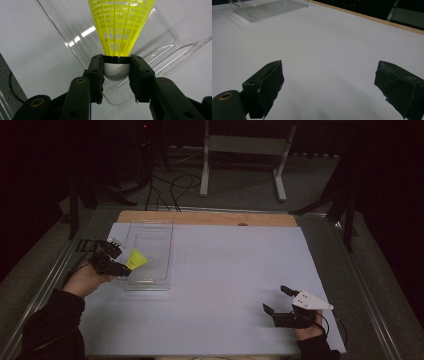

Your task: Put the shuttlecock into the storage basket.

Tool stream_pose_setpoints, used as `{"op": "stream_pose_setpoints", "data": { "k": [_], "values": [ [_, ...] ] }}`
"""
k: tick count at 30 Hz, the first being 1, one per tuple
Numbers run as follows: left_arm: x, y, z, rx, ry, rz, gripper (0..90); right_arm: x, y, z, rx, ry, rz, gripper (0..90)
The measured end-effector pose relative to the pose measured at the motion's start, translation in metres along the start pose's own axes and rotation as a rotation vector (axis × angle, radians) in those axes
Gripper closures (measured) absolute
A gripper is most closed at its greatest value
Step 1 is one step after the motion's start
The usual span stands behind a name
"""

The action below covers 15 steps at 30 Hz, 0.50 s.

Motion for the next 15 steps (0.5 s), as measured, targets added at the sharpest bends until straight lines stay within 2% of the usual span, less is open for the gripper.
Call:
{"op": "stream_pose_setpoints", "data": {
  "k": [11,14,15],
  "values": [
    [0.0027,-0.0041,-0.0007,0.024,0.023,-0.004,64.9,-0.0001,0.0,0.0,0.0,0.0,0.0,8.3],
    [0.0018,-0.0043,-0.0004,0.022,0.027,-0.011,64.3,-0.0001,-0.0004,-0.0002,0.0,0.001,-0.001,8.3],
    [0.001,-0.0038,0.0008,0.009,0.022,-0.01,63.6,-0.0001,-0.0003,-0.0002,0.0,0.001,-0.001,8.3]
  ]
}}
Point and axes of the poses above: each handheld gripper's, and its own axes: x roughly forward along the jaws, z roughly out of its top, y roughly to its left, the point moved 9 cm from there along x, roughly forward along the jaws, and after that the axes turned 15 degrees about z, right-handed, at the moved point
